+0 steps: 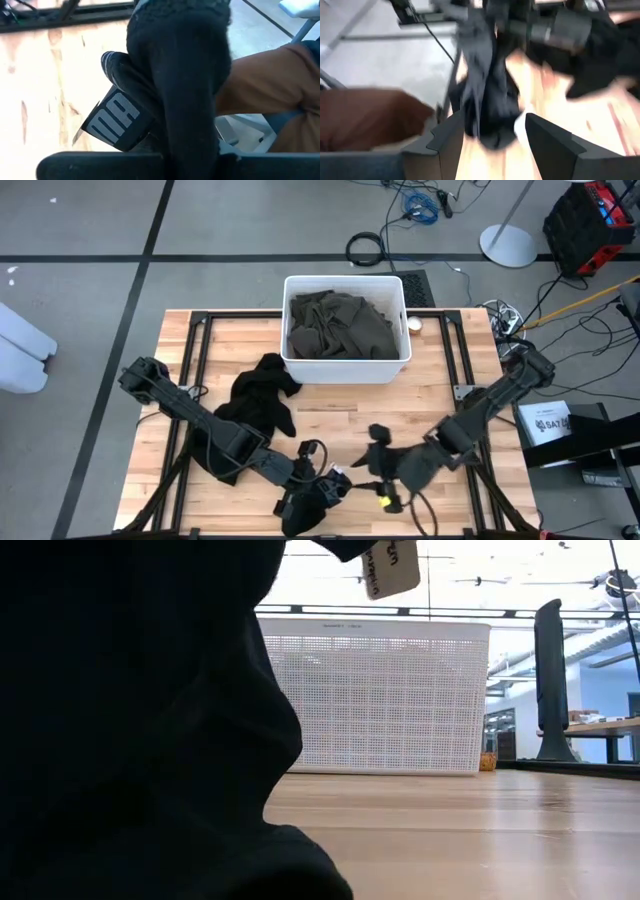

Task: Sort clothes
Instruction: Put the black boxer into the white bin

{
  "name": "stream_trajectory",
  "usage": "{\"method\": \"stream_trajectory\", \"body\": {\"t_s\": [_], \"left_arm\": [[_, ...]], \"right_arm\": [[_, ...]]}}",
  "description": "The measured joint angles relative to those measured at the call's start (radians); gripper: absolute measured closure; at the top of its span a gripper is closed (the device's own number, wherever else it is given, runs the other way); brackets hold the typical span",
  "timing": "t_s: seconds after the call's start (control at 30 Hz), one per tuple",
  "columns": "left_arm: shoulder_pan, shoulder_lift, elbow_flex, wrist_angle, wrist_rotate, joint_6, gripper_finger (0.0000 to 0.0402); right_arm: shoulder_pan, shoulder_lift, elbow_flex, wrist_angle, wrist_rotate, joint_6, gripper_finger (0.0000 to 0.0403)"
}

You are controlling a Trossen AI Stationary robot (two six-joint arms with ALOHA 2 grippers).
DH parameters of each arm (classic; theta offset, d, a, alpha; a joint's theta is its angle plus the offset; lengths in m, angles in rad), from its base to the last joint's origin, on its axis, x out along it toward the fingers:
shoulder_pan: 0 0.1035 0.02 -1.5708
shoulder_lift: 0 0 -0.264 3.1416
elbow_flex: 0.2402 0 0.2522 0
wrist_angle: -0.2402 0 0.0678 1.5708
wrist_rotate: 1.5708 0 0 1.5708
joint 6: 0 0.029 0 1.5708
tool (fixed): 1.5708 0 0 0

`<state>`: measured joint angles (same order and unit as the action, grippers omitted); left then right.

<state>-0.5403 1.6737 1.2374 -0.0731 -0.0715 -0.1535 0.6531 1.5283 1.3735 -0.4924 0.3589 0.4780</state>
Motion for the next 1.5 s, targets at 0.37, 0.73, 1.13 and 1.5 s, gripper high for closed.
{"method": "stream_trajectory", "body": {"t_s": [0.37, 0.73, 1.13, 1.5], "left_arm": [[0.172, -0.06, 0.226, -0.026, -0.096, 0.136, 0.0372], [0.534, -0.087, 0.651, -0.181, -0.156, 0.293, 0.0383], [1.02, 0.005, 0.672, -0.383, 0.169, 0.135, 0.0385], [1.031, 0.304, 0.671, -0.471, 0.276, 0.194, 0.0385]], "right_arm": [[0.064, -0.006, 0.0, -0.481, 0.12, 0.146, 0.0203], [0.01, -0.006, 0.0, -0.644, 0.245, 0.302, 0.0202], [-0.161, -0.005, -0.108, -0.649, 0.215, 0.234, 0.0202], [-0.309, -0.005, -0.224, -0.402, 0.091, 0.031, 0.0202]]}}
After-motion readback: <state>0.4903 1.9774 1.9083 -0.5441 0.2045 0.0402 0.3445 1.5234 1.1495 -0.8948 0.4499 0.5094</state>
